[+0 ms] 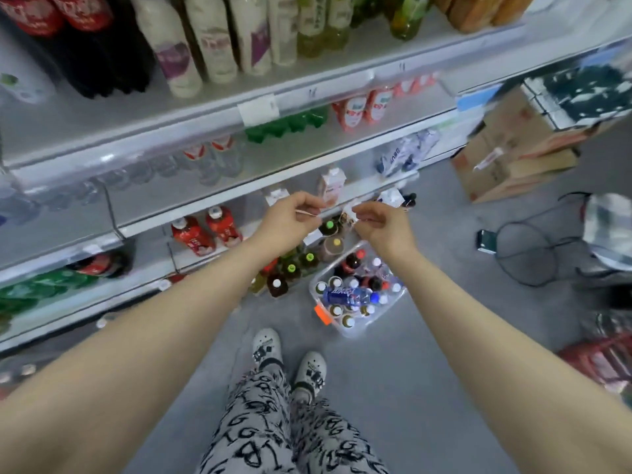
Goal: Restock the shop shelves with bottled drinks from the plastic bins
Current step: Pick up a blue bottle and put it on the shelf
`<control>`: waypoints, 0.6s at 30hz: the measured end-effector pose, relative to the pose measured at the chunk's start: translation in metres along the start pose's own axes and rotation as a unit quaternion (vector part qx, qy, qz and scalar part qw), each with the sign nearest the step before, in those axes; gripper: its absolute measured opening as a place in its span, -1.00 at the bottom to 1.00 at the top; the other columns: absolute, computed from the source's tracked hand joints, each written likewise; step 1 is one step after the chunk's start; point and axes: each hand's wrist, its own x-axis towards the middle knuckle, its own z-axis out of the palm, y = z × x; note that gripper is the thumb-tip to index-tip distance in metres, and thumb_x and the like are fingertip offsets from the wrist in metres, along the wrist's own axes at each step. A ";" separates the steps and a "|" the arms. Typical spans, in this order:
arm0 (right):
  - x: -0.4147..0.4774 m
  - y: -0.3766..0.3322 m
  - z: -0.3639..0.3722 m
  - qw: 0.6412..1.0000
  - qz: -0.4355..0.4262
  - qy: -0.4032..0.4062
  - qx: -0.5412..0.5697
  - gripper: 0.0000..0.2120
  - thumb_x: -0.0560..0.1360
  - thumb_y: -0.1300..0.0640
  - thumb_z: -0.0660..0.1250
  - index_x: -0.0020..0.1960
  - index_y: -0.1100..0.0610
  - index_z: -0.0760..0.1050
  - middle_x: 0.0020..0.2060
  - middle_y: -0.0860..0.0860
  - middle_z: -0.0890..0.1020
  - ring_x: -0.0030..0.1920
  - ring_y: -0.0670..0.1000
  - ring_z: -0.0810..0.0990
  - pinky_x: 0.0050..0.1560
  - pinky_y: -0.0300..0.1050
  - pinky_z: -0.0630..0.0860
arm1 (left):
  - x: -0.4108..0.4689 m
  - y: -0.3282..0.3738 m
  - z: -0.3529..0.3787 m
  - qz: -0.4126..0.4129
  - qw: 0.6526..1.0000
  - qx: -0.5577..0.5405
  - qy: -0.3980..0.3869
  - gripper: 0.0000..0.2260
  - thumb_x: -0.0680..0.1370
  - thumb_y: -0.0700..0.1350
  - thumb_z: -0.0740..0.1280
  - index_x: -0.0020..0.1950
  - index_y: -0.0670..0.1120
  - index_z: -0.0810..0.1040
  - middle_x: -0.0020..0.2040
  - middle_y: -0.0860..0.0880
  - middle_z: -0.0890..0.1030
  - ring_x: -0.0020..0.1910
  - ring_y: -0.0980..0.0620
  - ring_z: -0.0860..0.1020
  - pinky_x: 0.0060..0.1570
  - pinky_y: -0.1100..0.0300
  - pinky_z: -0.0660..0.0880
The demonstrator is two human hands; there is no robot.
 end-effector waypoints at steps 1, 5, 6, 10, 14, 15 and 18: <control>0.003 0.010 -0.002 1.000 0.012 -0.001 0.009 -0.68 0.47 0.43 0.37 0.02 0.03 0.60 -0.06 0.04 0.69 0.03 0.11 0.68 0.21 0.13 0.59 | 0.007 -0.004 0.008 -0.008 1.000 -0.002 -0.010 -0.80 0.53 -0.32 0.38 0.09 -0.09 0.56 -0.01 0.01 0.58 -0.12 0.22 0.56 -0.11 0.49 0.46; 0.012 0.050 -0.008 0.998 0.057 0.021 0.012 -0.72 0.49 0.43 0.37 0.08 0.13 0.62 -0.05 0.05 0.67 -0.04 0.02 0.65 0.18 -0.02 0.59 | 0.033 -0.026 0.042 -0.034 0.998 -0.007 -0.047 -0.79 0.52 -0.31 0.39 0.07 -0.04 0.55 0.01 -0.03 0.59 -0.14 0.15 0.57 -0.09 0.40 0.48; 0.014 0.061 -0.008 0.998 0.059 0.031 -0.003 -0.73 0.50 0.40 0.38 0.12 0.14 0.64 -0.04 0.04 0.67 -0.06 -0.01 0.64 0.14 -0.09 0.59 | 0.040 -0.033 0.049 -0.038 0.998 -0.010 -0.057 -0.80 0.52 -0.30 0.40 0.06 -0.04 0.55 -0.01 -0.02 0.59 -0.14 0.13 0.57 -0.08 0.37 0.50; 0.021 0.099 0.002 0.994 0.095 0.039 -0.028 -0.73 0.51 0.34 0.40 0.17 0.14 0.65 -0.04 0.00 0.69 -0.03 -0.04 0.65 0.11 -0.15 0.57 | 0.064 -0.070 0.070 -0.060 0.994 -0.011 -0.091 -0.79 0.52 -0.32 0.40 0.08 -0.08 0.54 -0.07 0.09 0.58 -0.20 0.30 0.56 -0.14 0.50 0.46; 0.027 0.143 0.020 0.985 0.156 0.076 -0.009 -0.76 0.49 0.32 0.41 0.12 0.15 0.67 -0.03 0.01 0.72 -0.03 0.00 0.67 0.14 -0.04 0.58 | 0.082 -0.114 0.090 -0.095 0.989 0.007 -0.113 -0.76 0.53 -0.32 0.38 0.17 -0.14 0.55 -0.01 0.01 0.57 -0.10 0.17 0.56 -0.13 0.52 0.44; 0.029 0.155 0.025 0.982 0.171 0.084 -0.009 -0.76 0.48 0.30 0.40 0.11 0.14 0.67 -0.04 0.00 0.72 -0.03 0.01 0.67 0.13 -0.04 0.57 | 0.086 -0.127 0.095 -0.105 0.987 0.012 -0.120 -0.75 0.53 -0.31 0.38 0.19 -0.13 0.54 0.04 -0.02 0.57 -0.05 0.11 0.57 -0.09 0.49 0.45; 0.032 0.198 0.043 0.973 0.214 0.090 0.000 -0.79 0.49 0.21 0.41 0.11 0.06 0.66 -0.02 0.01 0.72 -0.02 0.06 0.67 0.10 0.00 0.58 | 0.096 -0.169 0.115 -0.133 0.981 0.036 -0.137 -0.71 0.53 -0.29 0.39 0.24 -0.11 0.54 0.13 -0.04 0.57 0.08 0.01 0.57 0.12 0.24 0.49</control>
